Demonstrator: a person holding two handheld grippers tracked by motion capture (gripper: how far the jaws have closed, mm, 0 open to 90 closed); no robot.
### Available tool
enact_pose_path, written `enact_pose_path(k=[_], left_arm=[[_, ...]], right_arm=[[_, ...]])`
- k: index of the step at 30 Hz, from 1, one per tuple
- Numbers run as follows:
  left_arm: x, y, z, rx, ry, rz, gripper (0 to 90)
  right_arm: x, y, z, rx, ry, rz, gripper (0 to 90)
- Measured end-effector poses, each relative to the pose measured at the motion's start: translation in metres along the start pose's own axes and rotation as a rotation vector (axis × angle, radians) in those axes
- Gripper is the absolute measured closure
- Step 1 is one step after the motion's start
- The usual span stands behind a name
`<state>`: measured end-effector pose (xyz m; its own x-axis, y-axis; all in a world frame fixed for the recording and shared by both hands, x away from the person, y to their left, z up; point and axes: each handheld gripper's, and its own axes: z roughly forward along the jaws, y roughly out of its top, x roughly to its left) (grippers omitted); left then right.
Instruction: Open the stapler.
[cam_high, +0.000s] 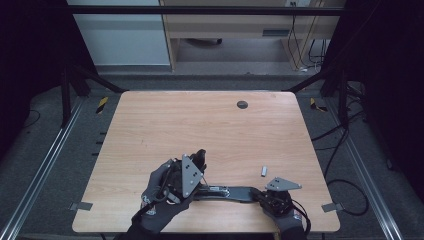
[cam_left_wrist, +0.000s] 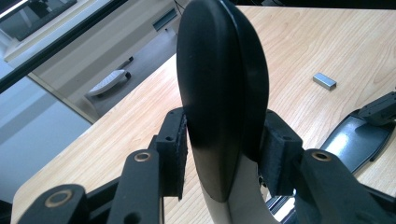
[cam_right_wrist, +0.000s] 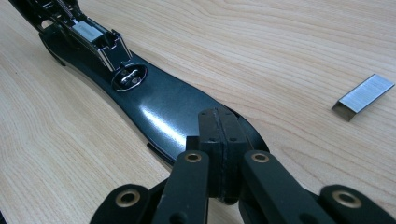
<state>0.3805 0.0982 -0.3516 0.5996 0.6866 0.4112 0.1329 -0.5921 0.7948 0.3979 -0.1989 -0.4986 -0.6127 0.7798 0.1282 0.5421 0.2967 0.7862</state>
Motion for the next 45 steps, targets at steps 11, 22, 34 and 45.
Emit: enact_pose_path(k=[11,22,34,45], left_arm=[[0.007,-0.006,-0.005,-0.006,0.010,-0.029,56.5],[0.014,-0.012,-0.010,-0.010,0.011,-0.064,56.3],[0.032,-0.028,-0.020,-0.013,0.023,-0.142,55.0],[0.041,-0.043,-0.028,-0.020,0.032,-0.182,53.8]], right_arm=[[0.000,0.000,0.000,-0.002,-0.004,-0.005,90.0],[0.001,0.000,0.000,-0.001,-0.001,-0.004,90.0],[0.001,0.000,0.000,-0.001,0.000,-0.003,90.0],[0.001,0.000,0.000,0.001,-0.003,-0.004,90.0]])
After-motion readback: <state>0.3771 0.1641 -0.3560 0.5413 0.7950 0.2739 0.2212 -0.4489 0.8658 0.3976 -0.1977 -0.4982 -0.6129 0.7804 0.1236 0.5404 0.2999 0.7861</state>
